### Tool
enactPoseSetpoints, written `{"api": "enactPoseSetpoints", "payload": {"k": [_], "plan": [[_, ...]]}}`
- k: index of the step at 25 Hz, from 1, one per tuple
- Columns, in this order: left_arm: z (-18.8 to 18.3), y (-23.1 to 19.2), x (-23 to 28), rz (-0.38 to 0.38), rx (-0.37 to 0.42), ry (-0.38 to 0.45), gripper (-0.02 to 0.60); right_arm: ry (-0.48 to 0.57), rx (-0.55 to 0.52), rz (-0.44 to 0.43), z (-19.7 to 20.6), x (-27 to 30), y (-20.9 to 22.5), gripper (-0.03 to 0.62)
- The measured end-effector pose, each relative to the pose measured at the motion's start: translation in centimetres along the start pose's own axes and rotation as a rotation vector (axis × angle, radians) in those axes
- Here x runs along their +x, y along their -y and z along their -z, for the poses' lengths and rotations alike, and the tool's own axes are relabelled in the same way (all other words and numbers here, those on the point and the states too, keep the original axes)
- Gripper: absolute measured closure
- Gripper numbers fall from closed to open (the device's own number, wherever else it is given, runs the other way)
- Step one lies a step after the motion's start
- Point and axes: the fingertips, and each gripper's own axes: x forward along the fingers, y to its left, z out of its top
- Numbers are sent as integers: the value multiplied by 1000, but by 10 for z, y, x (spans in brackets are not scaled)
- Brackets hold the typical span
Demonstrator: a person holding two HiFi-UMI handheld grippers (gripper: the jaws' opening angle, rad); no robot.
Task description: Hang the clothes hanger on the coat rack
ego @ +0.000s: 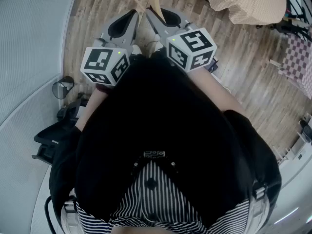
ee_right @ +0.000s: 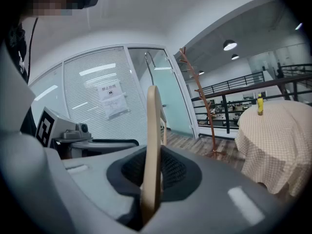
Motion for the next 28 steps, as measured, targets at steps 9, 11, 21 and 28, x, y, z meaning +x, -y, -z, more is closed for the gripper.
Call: {"api": "enactPoseSetpoints", "payload": {"k": [9, 11, 21, 28], "plan": [[3, -5, -20, -6, 7, -3, 581, 16, -36, -1, -3, 5, -27, 549], [3, -3, -20, 1, 11, -6, 581, 18, -43, -2, -5, 5, -28, 549], [-6, 19, -1, 2, 39, 27, 581, 33, -69, -30, -10, -12, -16, 549], [-1, 40, 12, 4, 88, 49, 581, 44, -63, -74, -4, -32, -3, 549]]}}
